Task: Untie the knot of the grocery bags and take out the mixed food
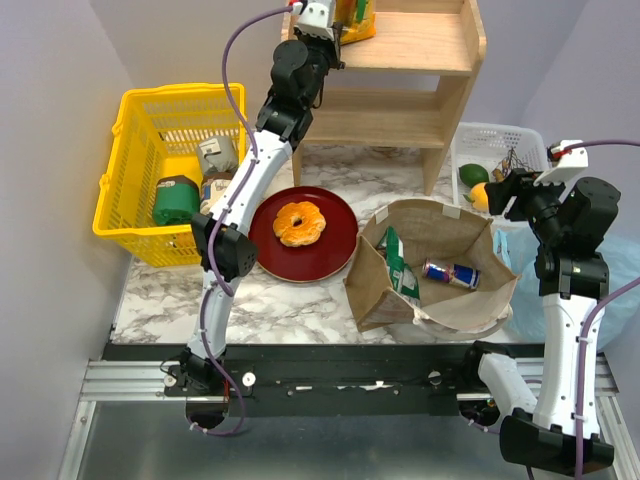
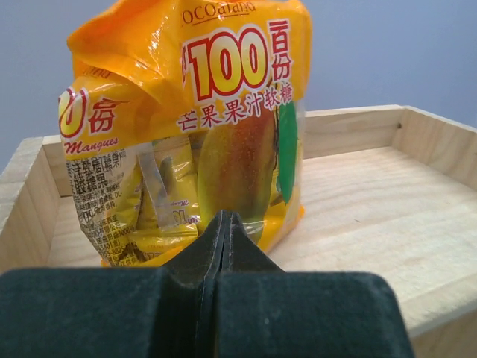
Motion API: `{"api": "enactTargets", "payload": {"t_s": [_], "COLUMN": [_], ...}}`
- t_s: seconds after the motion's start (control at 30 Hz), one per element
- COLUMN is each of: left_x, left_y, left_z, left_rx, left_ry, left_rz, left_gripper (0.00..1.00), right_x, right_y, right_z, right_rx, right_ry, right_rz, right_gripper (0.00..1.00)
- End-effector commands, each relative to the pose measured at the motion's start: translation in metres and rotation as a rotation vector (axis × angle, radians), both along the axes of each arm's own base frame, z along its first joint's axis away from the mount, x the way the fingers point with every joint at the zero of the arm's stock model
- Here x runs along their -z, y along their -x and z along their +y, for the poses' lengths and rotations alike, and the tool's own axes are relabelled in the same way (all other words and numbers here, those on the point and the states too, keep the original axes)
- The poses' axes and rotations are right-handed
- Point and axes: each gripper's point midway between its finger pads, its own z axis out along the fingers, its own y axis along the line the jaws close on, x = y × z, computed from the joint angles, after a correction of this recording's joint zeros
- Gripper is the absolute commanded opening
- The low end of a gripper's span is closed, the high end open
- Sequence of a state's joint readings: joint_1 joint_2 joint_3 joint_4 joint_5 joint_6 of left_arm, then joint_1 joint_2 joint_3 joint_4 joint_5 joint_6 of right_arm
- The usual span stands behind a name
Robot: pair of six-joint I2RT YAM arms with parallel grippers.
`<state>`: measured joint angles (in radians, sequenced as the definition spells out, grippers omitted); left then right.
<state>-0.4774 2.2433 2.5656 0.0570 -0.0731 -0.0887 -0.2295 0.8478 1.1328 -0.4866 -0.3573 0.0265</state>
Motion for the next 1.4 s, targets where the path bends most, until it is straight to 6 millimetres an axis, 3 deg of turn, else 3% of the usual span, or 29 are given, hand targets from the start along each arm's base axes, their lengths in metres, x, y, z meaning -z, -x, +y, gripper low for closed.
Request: {"api": "enactTargets", "payload": {"t_s": [0.0,0.03,0.17,0.3,0.4,0.43,0.47,0.53,0.57,0.63,0.67,0.7,0.73,0.9,1.03,1.13,1.23,1.3,1.37], "left_x": [-0.012,-0.010,-0.041,-0.064,-0.075,-0.079,-0.079,-0.074,-0.054,-0.020,0.006,0.025,0.048,0.135,0.195,0.224,0.234,0.228,0.211], "left_y": [-0.022,-0.026,-0.016,0.016,0.062,0.086,0.104,0.142,0.162,0.181,0.189,0.206,0.215,0.253,0.256,0.255,0.245,0.237,0.239], "left_z": [0.037,0.044,0.060,0.037,0.013,0.005,-0.007,-0.024,-0.043,-0.055,-0.061,-0.067,-0.071,-0.095,-0.117,-0.120,-0.114,-0.107,-0.102], "left_rx": [-0.193,-0.236,-0.271,-0.110,0.072,0.133,0.230,0.407,0.561,0.692,0.761,0.862,0.911,1.048,1.034,1.015,0.935,0.875,0.869], "left_ry": [-0.032,-0.043,0.018,0.022,0.021,0.019,-0.005,-0.023,-0.097,-0.121,-0.150,-0.188,-0.212,-0.380,-0.509,-0.518,-0.498,-0.477,-0.424], "left_rz": [-0.119,-0.135,-0.230,-0.276,-0.301,-0.299,-0.313,-0.288,-0.245,-0.104,-0.012,0.033,0.093,0.294,0.396,0.480,0.524,0.514,0.500], "left_gripper": [0.00,0.00,0.00,0.00,0.03,0.10,0.39,0.68,0.81,0.85,0.95,0.99,0.99,0.99,0.99,0.99,0.99,0.99,0.99], "right_x": [-0.009,-0.006,0.001,0.010,0.007,0.006,0.003,-0.001,-0.004,-0.001,0.001,0.019,0.026,0.098,0.110,0.121,0.134,0.142,0.159], "right_y": [0.006,0.007,0.014,0.021,0.028,0.029,0.033,0.041,0.047,0.065,0.072,0.084,0.095,0.124,0.111,0.109,0.097,0.074,0.063], "right_z": [0.003,0.002,0.002,0.001,0.002,0.005,0.007,0.019,0.026,0.055,0.063,0.073,0.084,0.087,0.081,0.098,0.119,0.129,0.133], "right_rx": [-0.010,-0.004,0.002,0.011,0.007,-0.012,-0.034,-0.108,-0.162,-0.340,-0.418,-0.492,-0.576,-0.725,-0.696,-0.793,-0.816,-0.713,-0.654], "right_ry": [-0.002,-0.002,-0.002,-0.006,0.013,0.015,0.055,0.069,0.111,0.117,0.169,0.146,0.133,0.199,0.222,0.198,0.134,-0.040,-0.107], "right_rz": [-0.040,-0.036,-0.033,-0.021,-0.031,-0.033,-0.047,-0.053,-0.069,-0.053,-0.059,0.013,0.029,0.218,0.250,0.303,0.372,0.469,0.555], "right_gripper": [0.69,0.69,0.69,0.69,0.69,0.69,0.70,0.70,0.70,0.70,0.70,0.70,0.70,0.70,0.71,0.71,0.73,0.75,0.76]}}
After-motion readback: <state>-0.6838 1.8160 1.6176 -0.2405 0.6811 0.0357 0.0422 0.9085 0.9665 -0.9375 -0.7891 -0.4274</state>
